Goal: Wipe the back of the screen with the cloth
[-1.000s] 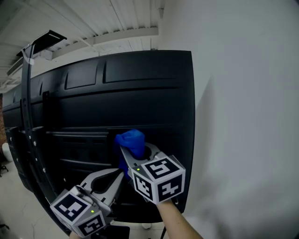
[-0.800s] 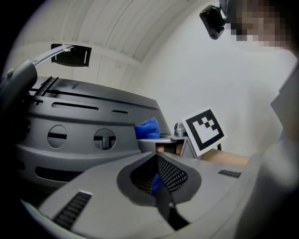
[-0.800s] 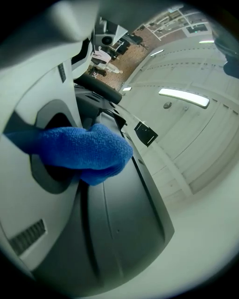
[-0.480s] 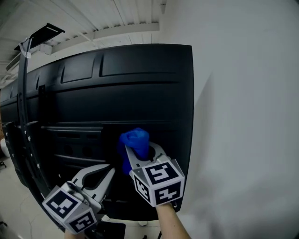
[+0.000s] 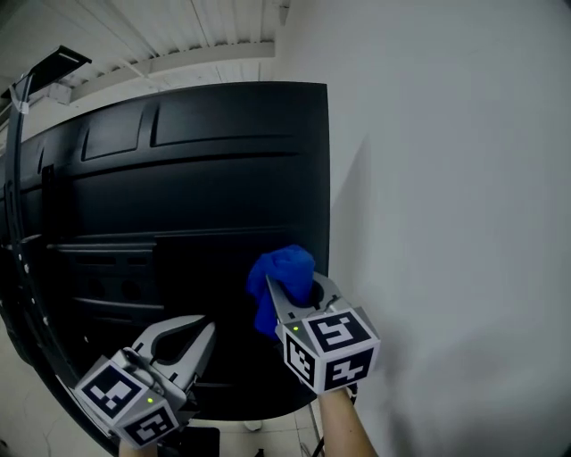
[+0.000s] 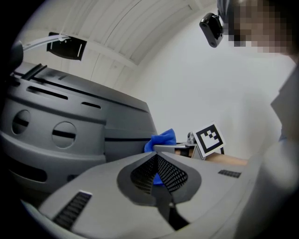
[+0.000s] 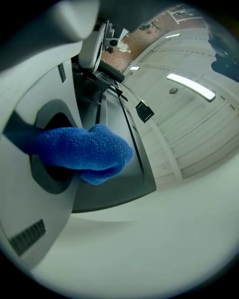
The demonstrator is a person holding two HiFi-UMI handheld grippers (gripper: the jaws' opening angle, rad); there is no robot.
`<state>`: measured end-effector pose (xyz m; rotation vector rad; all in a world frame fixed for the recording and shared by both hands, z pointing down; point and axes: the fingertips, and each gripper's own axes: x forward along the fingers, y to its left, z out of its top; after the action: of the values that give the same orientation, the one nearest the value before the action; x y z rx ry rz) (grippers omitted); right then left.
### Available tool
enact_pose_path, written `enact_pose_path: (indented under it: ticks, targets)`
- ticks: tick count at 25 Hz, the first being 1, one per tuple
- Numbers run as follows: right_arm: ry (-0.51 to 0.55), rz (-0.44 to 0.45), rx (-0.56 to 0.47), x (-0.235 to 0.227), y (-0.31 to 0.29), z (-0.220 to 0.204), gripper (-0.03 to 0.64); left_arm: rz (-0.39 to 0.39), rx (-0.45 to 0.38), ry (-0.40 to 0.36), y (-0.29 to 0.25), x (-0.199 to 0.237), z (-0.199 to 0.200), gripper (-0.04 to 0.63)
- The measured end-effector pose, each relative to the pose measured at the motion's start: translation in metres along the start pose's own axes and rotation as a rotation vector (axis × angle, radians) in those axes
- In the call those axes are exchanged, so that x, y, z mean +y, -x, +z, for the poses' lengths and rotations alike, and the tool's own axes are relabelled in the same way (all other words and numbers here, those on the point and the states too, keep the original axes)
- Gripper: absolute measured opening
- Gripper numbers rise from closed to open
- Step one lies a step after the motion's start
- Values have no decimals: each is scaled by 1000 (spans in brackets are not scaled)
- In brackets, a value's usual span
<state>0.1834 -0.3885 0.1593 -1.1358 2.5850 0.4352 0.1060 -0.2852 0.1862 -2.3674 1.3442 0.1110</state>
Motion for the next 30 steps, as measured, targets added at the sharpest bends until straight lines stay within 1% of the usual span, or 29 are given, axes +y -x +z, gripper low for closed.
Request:
enact_pose_path:
  ticks: [2, 6, 8, 11, 14, 18, 21, 26, 30]
  targets:
    - [-3, -32, 4, -12, 8, -2, 63, -30, 2, 14, -6, -6, -4, 8]
    - [-7, -112, 17, -38, 23, -5, 63, -47, 23, 24, -13, -13, -14, 8]
    - [-7, -136, 26, -45, 26, -7, 63, -60, 27, 32, -14, -17, -16, 8]
    - [-7, -135, 28, -43, 29, -7, 63, -70, 33, 29, -14, -20, -18, 8]
    - [-8, -121, 4, -30, 34, -4, 63, -70, 36, 19, -9, -18, -20, 8]
    - [-35, -78, -64, 9, 42, -9, 63, -61, 37, 0, 7, -11, -31, 8]
    - [-68, -6, -103, 57, 38, -21, 63, -13, 75, -4, 27, 4, -51, 8]
    - [-120, 145, -33, 143, 6, -70, 63, 116, 133, -6, 75, 40, -89, 9]
    - [-145, 228, 12, 197, -25, -96, 63, 181, 154, 33, 108, 56, -98, 8]
